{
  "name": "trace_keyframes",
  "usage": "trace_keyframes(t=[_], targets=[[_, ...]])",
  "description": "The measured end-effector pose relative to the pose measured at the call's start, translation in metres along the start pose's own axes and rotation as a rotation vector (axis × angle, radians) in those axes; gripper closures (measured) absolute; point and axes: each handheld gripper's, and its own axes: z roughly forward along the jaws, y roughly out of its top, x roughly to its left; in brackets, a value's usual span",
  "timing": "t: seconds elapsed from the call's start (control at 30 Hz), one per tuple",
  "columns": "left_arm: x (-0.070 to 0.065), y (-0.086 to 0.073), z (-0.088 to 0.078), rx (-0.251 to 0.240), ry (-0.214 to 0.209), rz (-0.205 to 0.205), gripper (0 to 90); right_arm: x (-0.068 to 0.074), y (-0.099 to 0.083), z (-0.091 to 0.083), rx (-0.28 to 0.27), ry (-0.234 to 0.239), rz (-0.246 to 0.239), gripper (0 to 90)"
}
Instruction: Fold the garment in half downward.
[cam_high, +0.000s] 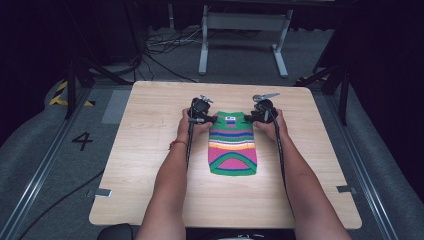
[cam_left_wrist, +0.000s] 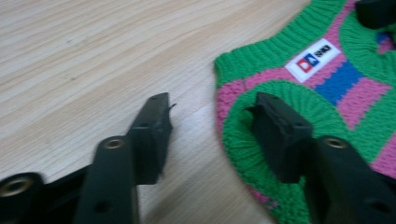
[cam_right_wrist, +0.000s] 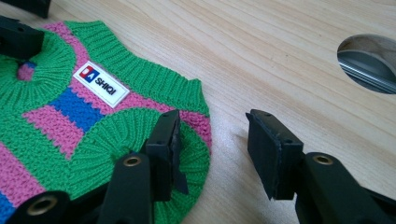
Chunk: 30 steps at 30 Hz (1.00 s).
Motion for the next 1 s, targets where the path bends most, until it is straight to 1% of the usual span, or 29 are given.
trace_keyframes(t=[0.03, 0.07, 0.1, 0.13, 0.17, 0.2, 0.23, 0.27, 0.37, 0.4, 0.43, 0.47, 0.5, 0.6, 0.67, 0.7, 0.73, 0.77, 0.8, 0.83, 0.87, 0.9, 0.93, 1.0], targets=[[-0.001, 0.0, 0.0, -0.006, -0.02, -0.003, 55.4, 0.0, 0.0, 0.0, 0.0, 0.002, -0.002, 59.3], [0.0, 0.0, -0.001, 0.001, -0.049, 0.007, 62.9, 0.002, 0.0, -0.001, 0.006, 0.01, -0.007, 64.4], [-0.001, 0.0, 0.0, 0.001, -0.059, 0.004, 68.8, 0.003, 0.001, -0.001, 0.014, 0.025, -0.016, 70.3], [-0.001, 0.0, 0.0, 0.001, -0.059, 0.004, 73.0, 0.003, 0.001, -0.001, 0.014, 0.025, -0.016, 70.3], [-0.002, 0.0, 0.0, 0.0, -0.065, 0.009, 73.0, 0.004, 0.002, -0.001, 0.014, 0.032, -0.024, 75.9], [-0.003, 0.001, 0.0, 0.005, -0.066, 0.022, 77.2, 0.006, 0.003, -0.001, 0.021, 0.043, -0.031, 79.8], [-0.005, 0.001, 0.0, 0.008, -0.056, 0.037, 79.7, 0.008, 0.003, -0.001, 0.025, 0.04, -0.034, 81.7], [-0.006, 0.002, -0.001, 0.014, -0.057, 0.045, 81.7, 0.009, 0.004, -0.001, 0.03, 0.039, -0.041, 82.9], [-0.01, 0.004, -0.002, 0.018, -0.028, 0.079, 83.3, 0.011, 0.004, -0.003, 0.037, 0.036, -0.064, 84.7], [-0.012, 0.004, -0.003, 0.012, -0.007, 0.101, 83.3, 0.011, 0.004, -0.005, 0.034, 0.04, -0.073, 84.9], [-0.013, 0.005, -0.005, 0.01, -0.002, 0.122, 83.3, 0.011, 0.004, -0.009, 0.022, 0.059, -0.077, 84.9], [-0.015, 0.006, -0.007, 0.006, 0.001, 0.128, 83.4, 0.011, 0.005, -0.013, 0.004, 0.076, -0.088, 85.1], [-0.016, 0.007, -0.01, -0.006, 0.002, 0.142, 83.5, 0.01, 0.005, -0.016, -0.004, 0.077, -0.09, 85.1], [-0.019, 0.011, -0.021, -0.044, -0.002, 0.161, 83.6, 0.012, 0.006, -0.03, -0.056, 0.103, -0.092, 85.1], [-0.022, 0.013, -0.027, -0.052, -0.016, 0.191, 83.5, 0.012, 0.005, -0.039, -0.083, 0.118, -0.094, 85.2], [-0.024, 0.014, -0.029, -0.047, -0.012, 0.21, 83.4, 0.013, 0.004, -0.043, -0.095, 0.121, -0.101, 85.2], [-0.027, 0.015, -0.033, -0.032, -0.011, 0.241, 83.3, 0.013, 0.003, -0.046, -0.1, 0.121, -0.107, 85.1], [-0.029, 0.016, -0.035, -0.032, -0.009, 0.259, 83.3, 0.015, 0.001, -0.051, -0.111, 0.125, -0.118, 85.0], [-0.033, 0.017, -0.041, -0.036, -0.012, 0.286, 83.3, 0.015, 0.0, -0.055, -0.12, 0.128, -0.124, 84.9], [-0.033, 0.017, -0.041, -0.036, -0.012, 0.286, 83.3, 0.015, 0.0, -0.055, -0.12, 0.128, -0.124, 84.9], [-0.035, 0.017, -0.046, -0.043, -0.021, 0.295, 83.3, 0.016, -0.001, -0.061, -0.136, 0.137, -0.127, 84.9], [-0.038, 0.017, -0.055, -0.059, -0.029, 0.312, 83.3, 0.017, -0.003, -0.069, -0.159, 0.152, -0.137, 84.9], [-0.038, 0.017, -0.055, -0.059, -0.029, 0.312, 83.2, 0.017, -0.003, -0.069, -0.159, 0.152, -0.137, 84.9], [-0.042, 0.016, -0.065, -0.075, -0.048, 0.352, 83.2, 0.021, -0.005, -0.078, -0.167, 0.157, -0.17, 84.9]])
